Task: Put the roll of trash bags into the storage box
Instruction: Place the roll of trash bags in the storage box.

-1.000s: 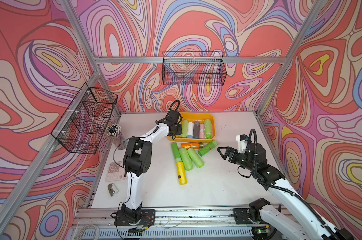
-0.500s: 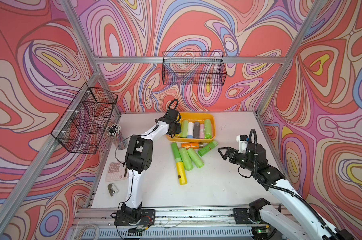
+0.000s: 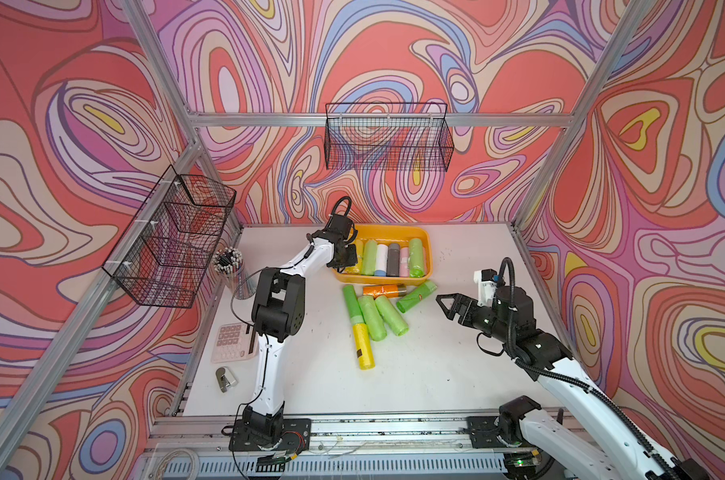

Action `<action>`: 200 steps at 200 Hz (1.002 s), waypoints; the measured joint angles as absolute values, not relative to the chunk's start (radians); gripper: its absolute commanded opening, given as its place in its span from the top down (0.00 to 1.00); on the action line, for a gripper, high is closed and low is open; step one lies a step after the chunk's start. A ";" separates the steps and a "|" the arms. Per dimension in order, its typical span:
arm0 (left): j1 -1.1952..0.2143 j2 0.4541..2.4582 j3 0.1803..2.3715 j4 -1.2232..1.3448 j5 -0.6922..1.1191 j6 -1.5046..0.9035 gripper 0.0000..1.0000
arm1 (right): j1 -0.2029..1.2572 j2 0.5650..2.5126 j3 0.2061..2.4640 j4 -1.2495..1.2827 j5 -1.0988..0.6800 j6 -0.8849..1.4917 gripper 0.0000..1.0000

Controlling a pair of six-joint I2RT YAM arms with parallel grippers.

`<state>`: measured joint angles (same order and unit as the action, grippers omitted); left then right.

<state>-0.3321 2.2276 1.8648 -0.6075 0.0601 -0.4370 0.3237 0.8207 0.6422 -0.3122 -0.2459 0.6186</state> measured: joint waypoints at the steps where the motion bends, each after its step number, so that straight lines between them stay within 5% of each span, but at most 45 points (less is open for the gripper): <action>1: -0.332 2.228 1.865 -0.608 0.060 -0.437 0.71 | 0.324 0.821 0.642 -0.312 -0.245 0.619 0.05; 20: -0.332 2.233 1.874 -0.618 0.060 -0.435 0.65 | 0.324 0.821 0.643 -0.315 -0.244 0.619 0.05; 44: -0.332 2.234 1.880 -0.623 0.070 -0.419 0.33 | 0.324 0.821 0.643 -0.316 -0.243 0.619 0.05; 58: -0.334 2.232 1.879 -0.619 0.075 -0.416 0.24 | 0.324 0.820 0.643 -0.316 -0.243 0.619 0.05; 200: -0.381 1.861 1.619 -0.532 0.093 -0.426 0.09 | 0.324 0.853 0.688 -0.404 -0.129 0.578 0.05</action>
<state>-0.3813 1.8610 1.6188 -0.5320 0.0925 -0.4263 0.3237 0.8528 0.6884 -0.4038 -0.1291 0.5777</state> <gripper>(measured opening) 0.903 0.955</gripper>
